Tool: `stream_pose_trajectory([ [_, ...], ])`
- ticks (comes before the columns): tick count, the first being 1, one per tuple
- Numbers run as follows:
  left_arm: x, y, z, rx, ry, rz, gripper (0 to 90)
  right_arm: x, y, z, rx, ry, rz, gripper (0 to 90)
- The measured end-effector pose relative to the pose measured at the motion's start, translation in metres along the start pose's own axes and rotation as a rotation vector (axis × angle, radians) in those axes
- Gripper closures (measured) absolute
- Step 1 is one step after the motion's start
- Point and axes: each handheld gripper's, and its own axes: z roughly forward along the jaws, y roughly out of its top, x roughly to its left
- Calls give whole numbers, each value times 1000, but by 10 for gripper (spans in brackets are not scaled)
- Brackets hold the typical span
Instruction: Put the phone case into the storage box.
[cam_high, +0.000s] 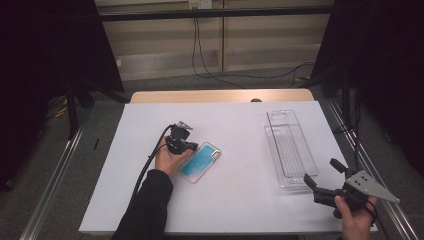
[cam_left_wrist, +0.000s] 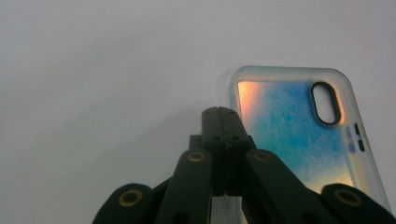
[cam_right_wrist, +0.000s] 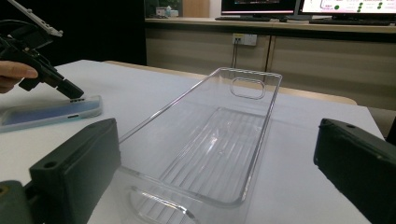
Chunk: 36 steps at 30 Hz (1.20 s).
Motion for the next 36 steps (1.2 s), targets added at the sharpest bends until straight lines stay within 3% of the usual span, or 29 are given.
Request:
stream_pose_trajectory([
  [5, 2, 1, -8, -37, 8, -15, 900, 0, 0, -1, -1, -1, -2, 0],
  [6, 2, 1, -11, -52, 12, -9, 900, 0, 0, -1, 0, -2, -1, 0],
  [7, 1, 1, -18, -97, 21, 14, 893, 0, 0, -1, 0, -2, 0, 0],
  [8, 1, 1, -18, -97, 21, 14, 856, 0, 0, -1, 0, -3, 0, 0],
  [9, -3, 2, -25, -138, 36, 22, 811, 0, 0, -1, 0, -4, -1, 0],
  [13, -5, 4, -32, -171, 42, 35, 780, 0, 0, 0, 0, -4, -1, 0],
  [16, -1, 1, -36, -195, 50, 18, 643, 0, 0, -1, -2, -3, 0, 0],
  [19, 0, -1, -37, -202, 60, 2, 592, 0, 0, 0, -2, -3, 0, 0],
  [20, 1, -1, -38, -203, 64, 5, 476, 0, 0, 0, 0, -5, -2, 0],
  [21, 1, -2, -39, -201, 92, 21, 476, 0, 0, 0, 0, -5, -2, 0],
  [22, -1, -2, -39, -209, 122, 33, 392, 0, 0, 0, -1, -6, 0, 0],
  [23, -1, -3, -41, -223, 127, 34, 392, 0, 0, 0, -1, -6, 0, 0],
  [25, 0, -3, -44, -238, 123, 20, 257, 0, 0, -1, -1, -5, -1, 0],
  [27, 0, -4, -48, -245, 157, 38, 221, 0, 0, 0, -2, -4, 1, 0],
  [31, -1, -5, -54, -250, 143, 20, 63, 1, 0, 0, -1, -3, 1, 0],
  [36, -9, -6, -73, -303, 150, 54, 24, 0, 0, -1, -1, -6, 2, 0],
])
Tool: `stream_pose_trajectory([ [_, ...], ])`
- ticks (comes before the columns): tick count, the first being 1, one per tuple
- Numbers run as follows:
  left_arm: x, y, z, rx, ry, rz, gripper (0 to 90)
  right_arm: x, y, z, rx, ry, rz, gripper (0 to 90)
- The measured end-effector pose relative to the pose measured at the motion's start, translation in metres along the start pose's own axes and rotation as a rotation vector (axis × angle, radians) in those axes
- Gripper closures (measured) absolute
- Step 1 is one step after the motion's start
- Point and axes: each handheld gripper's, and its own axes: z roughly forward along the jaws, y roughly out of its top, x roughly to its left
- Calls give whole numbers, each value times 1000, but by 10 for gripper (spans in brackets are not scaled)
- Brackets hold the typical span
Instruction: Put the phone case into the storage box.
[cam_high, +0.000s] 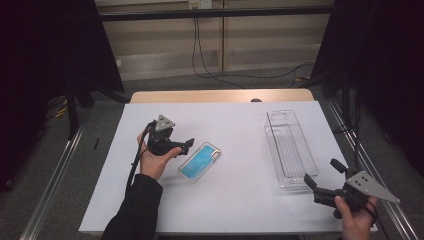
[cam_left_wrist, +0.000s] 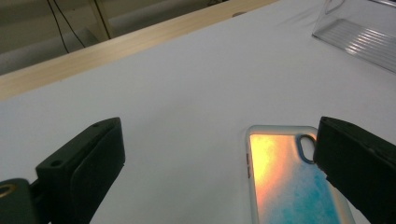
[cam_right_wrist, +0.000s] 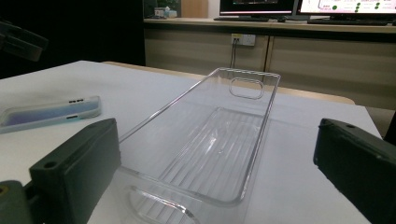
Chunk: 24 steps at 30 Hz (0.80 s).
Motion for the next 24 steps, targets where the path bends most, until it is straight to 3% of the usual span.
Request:
stream_pose_trajectory([
  [2, 0, 0, -3, -7, -4, 3, 32, 0, 0, 0, 0, -1, 0, 0],
  [3, 0, -1, -5, -13, -18, 0, 31, 0, 0, 0, -1, -1, 0, 0],
  [4, 4, -1, -9, -14, -66, -23, 28, 0, 0, 0, -1, 0, -1, 0],
  [7, 7, -2, -12, -20, -101, -41, 33, 1, 0, 0, 1, 1, -1, 0],
  [11, 10, -6, -19, -12, -97, -38, 45, 1, 0, 0, 0, 0, -1, 0],
  [14, 13, -6, -24, 5, -165, -44, 61, 1, 0, 0, -1, 0, -1, 0],
  [17, 14, -7, -29, 2, -169, -33, 53, 0, 0, 0, -1, 2, -2, 0],
  [22, 8, -15, -34, 85, -181, -11, 61, 1, 0, 0, 0, 2, -2, 0],
  [24, 7, -16, -35, 83, -179, -6, 64, 1, 0, 0, 0, 4, -2, 0],
])
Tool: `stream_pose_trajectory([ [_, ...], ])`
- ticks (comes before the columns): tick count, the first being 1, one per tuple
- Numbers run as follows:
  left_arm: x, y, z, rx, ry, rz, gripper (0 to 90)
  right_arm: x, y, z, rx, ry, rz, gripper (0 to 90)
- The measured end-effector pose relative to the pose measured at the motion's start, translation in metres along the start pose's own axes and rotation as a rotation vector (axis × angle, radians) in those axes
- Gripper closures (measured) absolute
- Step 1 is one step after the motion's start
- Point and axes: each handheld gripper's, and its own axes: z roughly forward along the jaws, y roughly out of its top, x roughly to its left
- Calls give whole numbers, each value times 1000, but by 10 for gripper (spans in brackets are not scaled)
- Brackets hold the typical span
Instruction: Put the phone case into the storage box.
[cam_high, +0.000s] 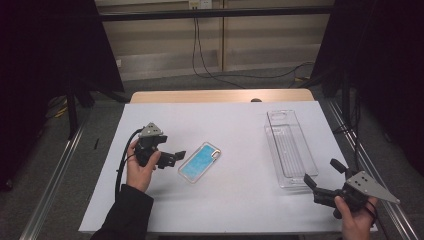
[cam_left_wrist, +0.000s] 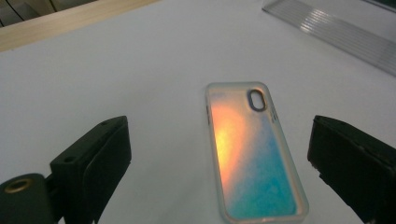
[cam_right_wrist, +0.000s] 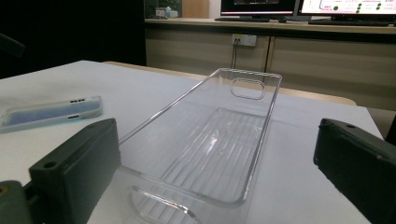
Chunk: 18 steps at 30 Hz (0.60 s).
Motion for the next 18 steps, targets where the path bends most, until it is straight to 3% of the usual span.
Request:
stream_pose_trajectory([
  [3, -1, -3, -2, -10, -15, -12, 67, 1, 0, 0, -3, 1, -1, 0],
  [7, -7, -7, -1, 27, 50, 1, 62, 0, 0, 0, -2, -1, 0, 0],
  [11, -9, -9, 2, 62, -6, -20, 64, 0, 0, 0, -2, 1, -1, 0],
  [13, -12, -8, 5, 72, -15, -22, 63, 1, 0, 0, -2, 2, -4, 0],
  [16, -18, -9, 12, 105, -38, -13, 61, 0, 0, 0, -2, 0, -1, 0],
  [18, -21, -8, 17, 128, -32, 6, 61, 0, 0, 0, -1, 1, -2, 0],
])
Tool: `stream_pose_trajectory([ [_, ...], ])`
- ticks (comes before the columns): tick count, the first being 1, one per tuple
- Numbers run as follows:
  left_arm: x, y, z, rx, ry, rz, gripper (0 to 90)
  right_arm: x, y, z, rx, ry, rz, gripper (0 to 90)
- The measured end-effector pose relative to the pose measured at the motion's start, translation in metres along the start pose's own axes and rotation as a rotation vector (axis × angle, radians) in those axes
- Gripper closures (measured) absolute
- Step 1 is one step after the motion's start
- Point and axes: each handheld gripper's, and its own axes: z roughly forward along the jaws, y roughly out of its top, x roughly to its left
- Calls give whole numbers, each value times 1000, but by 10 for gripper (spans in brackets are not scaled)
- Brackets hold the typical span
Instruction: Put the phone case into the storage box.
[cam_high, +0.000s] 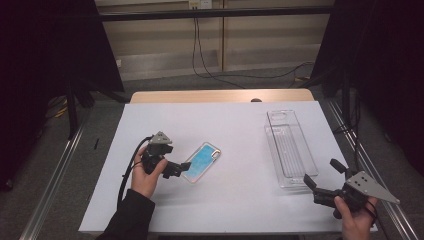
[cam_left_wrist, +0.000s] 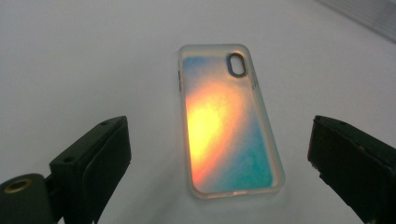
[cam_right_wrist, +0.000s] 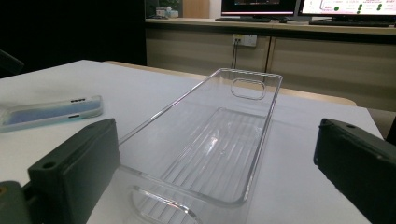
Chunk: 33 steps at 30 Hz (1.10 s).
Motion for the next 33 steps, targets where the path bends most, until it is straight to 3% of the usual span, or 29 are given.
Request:
stream_pose_trajectory([
  [7, -3, 2, 16, 53, -42, 1, 57, 0, 0, 0, 3, 3, -4, 0],
  [10, -3, 4, 21, 84, -19, -8, 56, 0, 0, 0, 4, 3, -4, 0],
  [16, -8, 12, 31, 122, -41, 4, 49, 0, 0, 0, 4, 3, -5, 0],
  [25, -9, 23, 54, 196, -27, 18, 65, 0, 0, 0, 5, 4, -5, 0],
  [27, -9, 25, 62, 234, -19, 28, 63, 0, 0, 1, 6, 4, -5, 0],
  [33, -8, 26, 70, 271, -17, 30, 64, 0, 0, 0, 6, 4, -5, 0],
])
